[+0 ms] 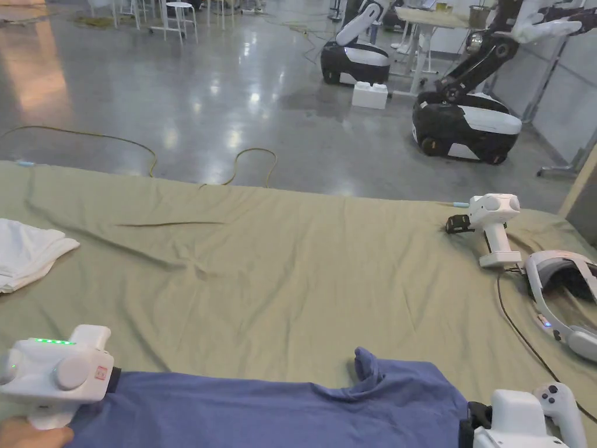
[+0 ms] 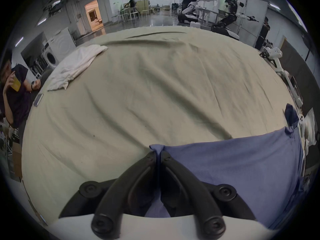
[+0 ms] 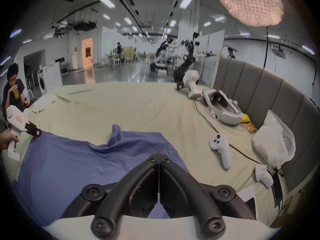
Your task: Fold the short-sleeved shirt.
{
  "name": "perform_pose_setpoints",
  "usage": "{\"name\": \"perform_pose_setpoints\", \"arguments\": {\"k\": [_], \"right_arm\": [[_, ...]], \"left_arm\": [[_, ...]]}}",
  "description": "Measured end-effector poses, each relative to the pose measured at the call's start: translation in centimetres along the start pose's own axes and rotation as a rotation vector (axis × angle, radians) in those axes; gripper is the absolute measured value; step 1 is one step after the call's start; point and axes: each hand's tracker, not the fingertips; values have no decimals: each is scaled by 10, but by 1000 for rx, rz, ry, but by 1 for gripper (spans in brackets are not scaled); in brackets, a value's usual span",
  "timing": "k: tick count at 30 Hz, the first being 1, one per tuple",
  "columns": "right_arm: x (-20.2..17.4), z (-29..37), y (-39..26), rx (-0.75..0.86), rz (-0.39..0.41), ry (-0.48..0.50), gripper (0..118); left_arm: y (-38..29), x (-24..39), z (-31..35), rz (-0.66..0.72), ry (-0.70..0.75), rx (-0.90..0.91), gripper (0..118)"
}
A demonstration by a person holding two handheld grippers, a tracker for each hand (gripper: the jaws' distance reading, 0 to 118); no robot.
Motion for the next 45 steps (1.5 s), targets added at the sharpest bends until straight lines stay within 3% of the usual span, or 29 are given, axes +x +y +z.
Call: {"name": "perform_pose_setpoints", "arguments": {"k": [4,9,13,17,18,19,20,21,24,27,30,38,45], "right_arm": [[13,-58,24,-138,-2,86,66],[18,-125,43,-270,88,64,66],[25,-160,43,-396,61,77,66],[32,-175,33,-465,11,122,56],[31,-171,31,-437,22,110,42],[29,-168,30,-401,27,100,8],[27,-168,28,-405,34,116,3],[25,-169,26,-412,28,157,2],[21,-153,25,-354,57,111,2],[29,-125,33,-250,-27,113,2],[35,-83,51,-159,-56,137,1],[35,26,113,86,34,143,1],[39,106,167,288,-8,127,1]], "left_arm": [[-8,-8,23,52,-40,92,4],[-17,-8,55,47,-45,176,4],[-21,-8,67,53,-49,204,4],[-21,-8,67,61,-53,204,4],[-20,-8,67,61,-51,202,4],[-19,-8,67,58,-49,200,4],[-18,-8,67,56,-46,198,4],[-19,-6,68,57,-44,200,4],[-19,-6,73,62,-46,204,4],[-23,-6,89,72,-51,230,4],[-24,-11,110,69,-54,267,4],[-16,-36,194,109,-60,435,4],[5,-56,279,106,-36,591,4]]}}
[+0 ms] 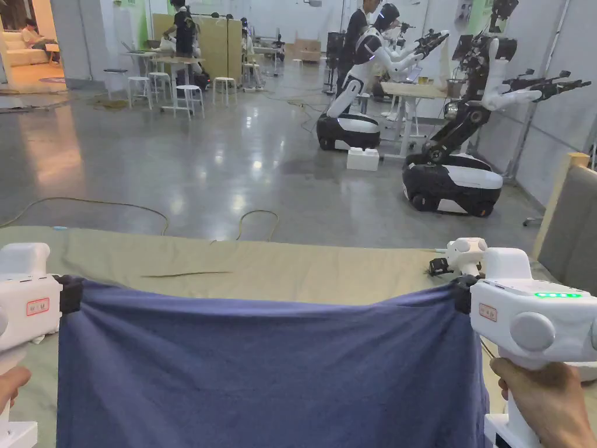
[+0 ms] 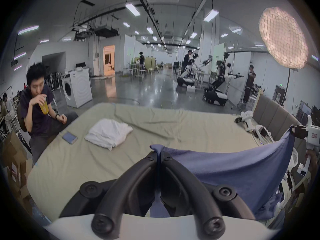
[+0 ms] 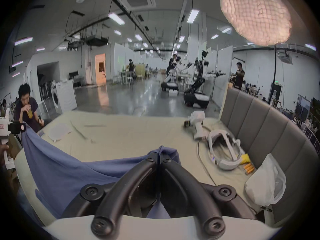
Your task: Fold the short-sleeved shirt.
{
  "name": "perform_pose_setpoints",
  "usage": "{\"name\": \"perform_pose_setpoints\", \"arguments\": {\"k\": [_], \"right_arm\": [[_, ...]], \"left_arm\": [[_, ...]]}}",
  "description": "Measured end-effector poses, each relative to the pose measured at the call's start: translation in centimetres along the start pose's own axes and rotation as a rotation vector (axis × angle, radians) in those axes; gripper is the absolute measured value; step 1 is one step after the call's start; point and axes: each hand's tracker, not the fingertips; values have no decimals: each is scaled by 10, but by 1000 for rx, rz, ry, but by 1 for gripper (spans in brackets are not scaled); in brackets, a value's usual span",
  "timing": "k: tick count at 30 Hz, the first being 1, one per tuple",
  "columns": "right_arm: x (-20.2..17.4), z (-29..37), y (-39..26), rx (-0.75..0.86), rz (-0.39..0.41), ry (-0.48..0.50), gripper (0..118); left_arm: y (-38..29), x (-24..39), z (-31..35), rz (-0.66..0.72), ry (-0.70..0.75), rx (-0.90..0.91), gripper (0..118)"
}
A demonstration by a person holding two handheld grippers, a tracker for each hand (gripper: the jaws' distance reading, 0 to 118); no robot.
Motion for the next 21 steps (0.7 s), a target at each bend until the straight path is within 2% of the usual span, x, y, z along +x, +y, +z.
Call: {"name": "perform_pose_setpoints", "arguments": {"k": [9,21], "right_arm": [[-20,39,91,175,21,-20,1],[-34,43,205,298,71,-67,1]], "left_arm": [[85,-5,23,-21,12,112,4],[196,-4,16,-39,47,215,4]]}}
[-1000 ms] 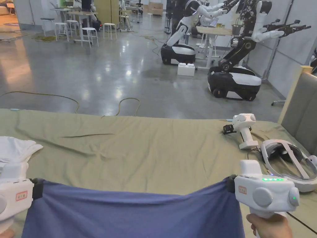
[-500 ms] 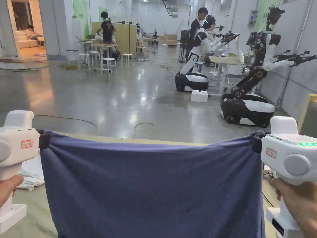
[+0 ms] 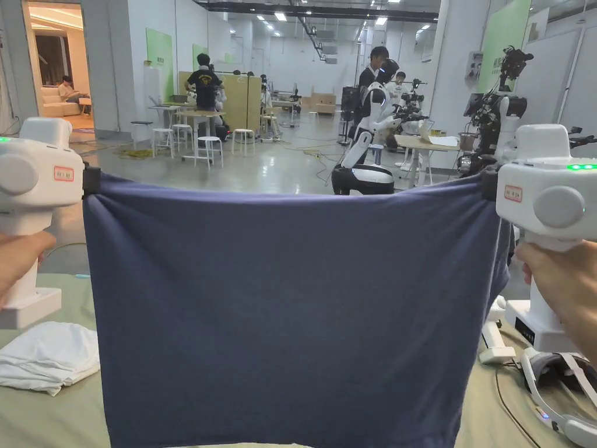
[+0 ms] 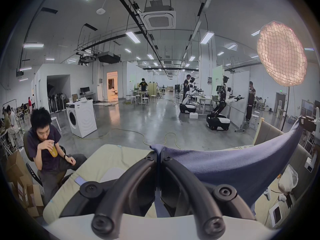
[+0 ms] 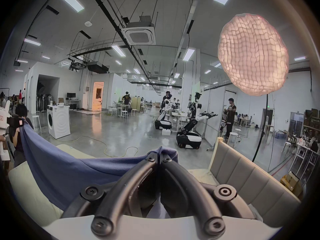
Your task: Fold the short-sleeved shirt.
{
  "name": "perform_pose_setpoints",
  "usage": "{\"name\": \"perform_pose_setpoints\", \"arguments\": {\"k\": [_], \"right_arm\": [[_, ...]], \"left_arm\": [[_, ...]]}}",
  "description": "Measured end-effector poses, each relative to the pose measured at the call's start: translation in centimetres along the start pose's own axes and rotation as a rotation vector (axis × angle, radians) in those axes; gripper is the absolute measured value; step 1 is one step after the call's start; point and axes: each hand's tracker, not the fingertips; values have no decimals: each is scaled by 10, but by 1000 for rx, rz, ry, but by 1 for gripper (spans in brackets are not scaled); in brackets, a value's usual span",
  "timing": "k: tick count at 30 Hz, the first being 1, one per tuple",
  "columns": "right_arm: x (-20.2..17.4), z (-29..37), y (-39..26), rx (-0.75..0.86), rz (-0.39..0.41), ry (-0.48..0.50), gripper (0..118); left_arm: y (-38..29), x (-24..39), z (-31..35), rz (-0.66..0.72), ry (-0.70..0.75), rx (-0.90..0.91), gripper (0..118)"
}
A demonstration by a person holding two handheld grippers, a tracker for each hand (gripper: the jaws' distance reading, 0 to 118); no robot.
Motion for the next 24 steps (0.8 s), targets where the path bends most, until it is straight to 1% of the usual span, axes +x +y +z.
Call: {"name": "perform_pose_setpoints", "arguments": {"k": [6,10,14,17,24], "right_arm": [[-1,-17,25,24,25,-23,1],[2,-24,21,28,6,-27,1],[2,-19,-4,11,7,-17,1],[4,-12,-29,-21,-4,-7,1],[8,29,-78,-84,24,6,1]], "left_arm": [[29,1,-5,2,11,43,4],[25,4,-11,-11,14,51,4],[-1,9,-12,-35,13,37,4],[-29,8,-12,-24,0,2,4],[-91,5,10,0,-32,-50,4]]}}
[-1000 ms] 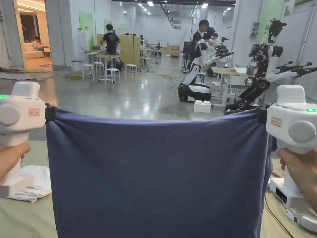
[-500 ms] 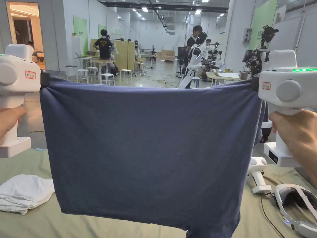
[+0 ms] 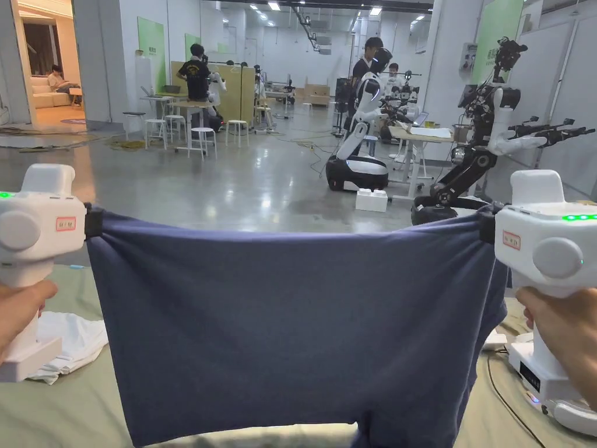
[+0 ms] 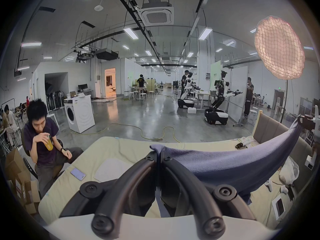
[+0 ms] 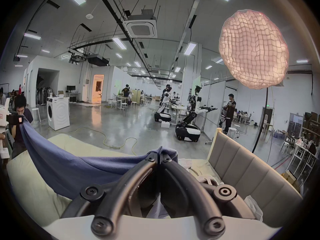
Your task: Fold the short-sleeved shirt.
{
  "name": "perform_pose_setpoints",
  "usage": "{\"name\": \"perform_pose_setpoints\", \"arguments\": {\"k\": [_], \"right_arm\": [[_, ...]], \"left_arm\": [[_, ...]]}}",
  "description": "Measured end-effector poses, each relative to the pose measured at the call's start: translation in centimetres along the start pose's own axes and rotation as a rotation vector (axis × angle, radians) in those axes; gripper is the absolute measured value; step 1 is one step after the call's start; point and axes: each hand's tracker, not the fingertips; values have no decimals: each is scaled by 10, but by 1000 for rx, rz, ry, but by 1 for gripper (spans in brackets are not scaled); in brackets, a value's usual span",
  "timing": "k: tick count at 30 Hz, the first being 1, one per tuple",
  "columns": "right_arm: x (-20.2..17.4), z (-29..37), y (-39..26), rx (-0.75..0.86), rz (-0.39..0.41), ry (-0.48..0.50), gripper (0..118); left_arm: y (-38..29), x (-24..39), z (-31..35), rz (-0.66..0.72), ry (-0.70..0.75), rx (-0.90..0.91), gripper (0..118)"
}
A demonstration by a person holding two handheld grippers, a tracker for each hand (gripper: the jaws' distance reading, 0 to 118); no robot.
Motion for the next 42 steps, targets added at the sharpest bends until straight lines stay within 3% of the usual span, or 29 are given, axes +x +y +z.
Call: {"name": "perform_pose_setpoints", "arguments": {"k": [10,17,28,32,42], "right_arm": [[5,97,-63,-66,57,18,1],[2,157,-142,-204,92,40,1],[-9,231,-275,-587,120,98,2],[-15,245,-313,-727,172,115,2],[-21,224,-395,-989,179,154,2]], "left_arm": [[-73,-7,77,16,-52,-14,4],[-160,-35,117,40,-83,-106,4],[-299,-30,181,32,-115,-463,4],[-332,-32,188,28,-131,-598,4],[-380,-17,160,-39,-105,-888,4]]}}
